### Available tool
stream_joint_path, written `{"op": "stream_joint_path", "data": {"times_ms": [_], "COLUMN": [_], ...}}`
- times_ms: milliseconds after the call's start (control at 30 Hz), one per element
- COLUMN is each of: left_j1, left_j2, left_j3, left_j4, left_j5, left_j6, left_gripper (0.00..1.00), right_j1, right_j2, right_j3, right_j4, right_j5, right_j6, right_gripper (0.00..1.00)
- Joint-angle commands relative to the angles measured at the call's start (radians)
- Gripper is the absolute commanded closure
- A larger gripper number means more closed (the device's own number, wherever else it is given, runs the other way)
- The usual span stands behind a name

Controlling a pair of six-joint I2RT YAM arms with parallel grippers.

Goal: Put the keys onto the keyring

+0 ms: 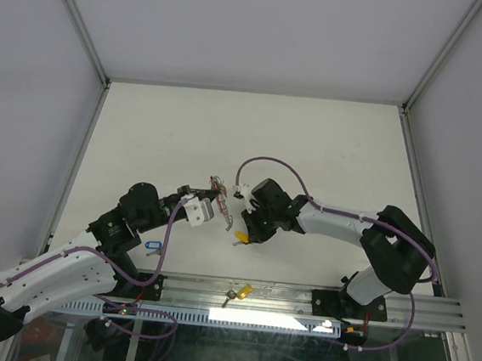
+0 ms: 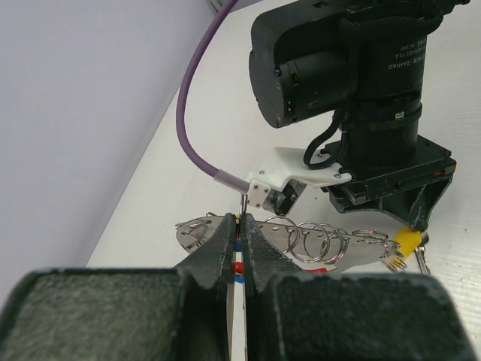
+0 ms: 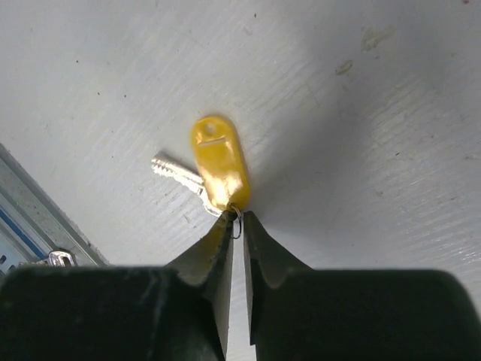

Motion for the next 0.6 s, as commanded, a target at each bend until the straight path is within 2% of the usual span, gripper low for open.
{"op": "stream_joint_path", "data": {"times_ms": [0, 267, 567], "left_j1": [0.009, 0.011, 0.011], "left_j2": [-0.007, -0.003, -0.002], "left_j3": [0.056, 0.056, 0.055], "left_j4": [0.057, 0.057, 0.057], "left_j5": [0.016, 0.02, 0.026], "left_j6": [0.0, -0.002, -0.002], "left_gripper": [1.0, 1.0, 1.0], "right_j1": [-0.009, -0.013, -0.011], "right_j2": [-0.028, -0.081, -0.139], "right_j3": [0.001, -0.024, -0.109], "right_j4": [0.051, 0.044, 0.149], "right_j5": [0.075, 0.087, 0.028], "right_j6": [0.032, 0.104, 0.245], "right_gripper": [0.83, 0.71, 0.66]}}
